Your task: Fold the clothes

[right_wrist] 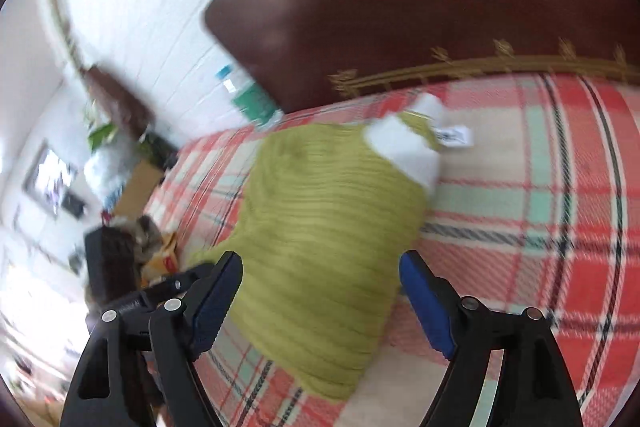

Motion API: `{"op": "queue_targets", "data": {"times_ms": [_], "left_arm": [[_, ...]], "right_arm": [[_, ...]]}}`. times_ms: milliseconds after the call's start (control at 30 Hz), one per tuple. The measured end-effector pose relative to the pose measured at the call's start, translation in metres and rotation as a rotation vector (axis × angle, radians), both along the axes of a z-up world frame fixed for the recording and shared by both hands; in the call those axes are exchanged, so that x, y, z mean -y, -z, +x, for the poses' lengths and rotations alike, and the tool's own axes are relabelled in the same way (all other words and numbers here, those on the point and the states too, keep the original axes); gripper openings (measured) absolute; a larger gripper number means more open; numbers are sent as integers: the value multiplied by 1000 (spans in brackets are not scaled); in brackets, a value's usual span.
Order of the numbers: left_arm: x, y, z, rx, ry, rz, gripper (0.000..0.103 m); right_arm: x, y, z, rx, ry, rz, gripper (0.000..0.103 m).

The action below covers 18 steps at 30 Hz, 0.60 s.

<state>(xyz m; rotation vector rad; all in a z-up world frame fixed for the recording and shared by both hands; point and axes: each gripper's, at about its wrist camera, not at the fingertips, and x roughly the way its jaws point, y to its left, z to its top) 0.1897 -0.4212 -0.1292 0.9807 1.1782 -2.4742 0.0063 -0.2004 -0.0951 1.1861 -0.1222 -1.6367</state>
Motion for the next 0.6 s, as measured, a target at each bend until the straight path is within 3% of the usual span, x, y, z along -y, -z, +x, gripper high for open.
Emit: {"op": "queue_targets", "data": {"times_ms": [167, 333, 400, 433, 467, 567, 600], "left_arm": [[-4, 2, 1, -19, 69, 43, 79], [-8, 1, -8, -17, 115, 56, 81], [-9, 0, -12, -14, 109, 52, 81], [-9, 0, -13, -14, 104, 53, 77], [-9, -1, -15, -13, 99, 54, 64], [-2, 5, -14, -13, 59, 126, 45], [-2, 3, -13, -14, 49, 129, 43]], "right_arm": [[5, 39, -34, 185, 52, -33, 84], [33, 49, -42, 226, 3, -123, 84], [48, 50, -38, 210, -22, -113, 84], [55, 49, -35, 191, -36, -101, 84], [60, 48, -32, 180, -48, -90, 81], [66, 53, -31, 207, -52, -56, 41], [64, 55, -32, 235, -45, -62, 39]]}}
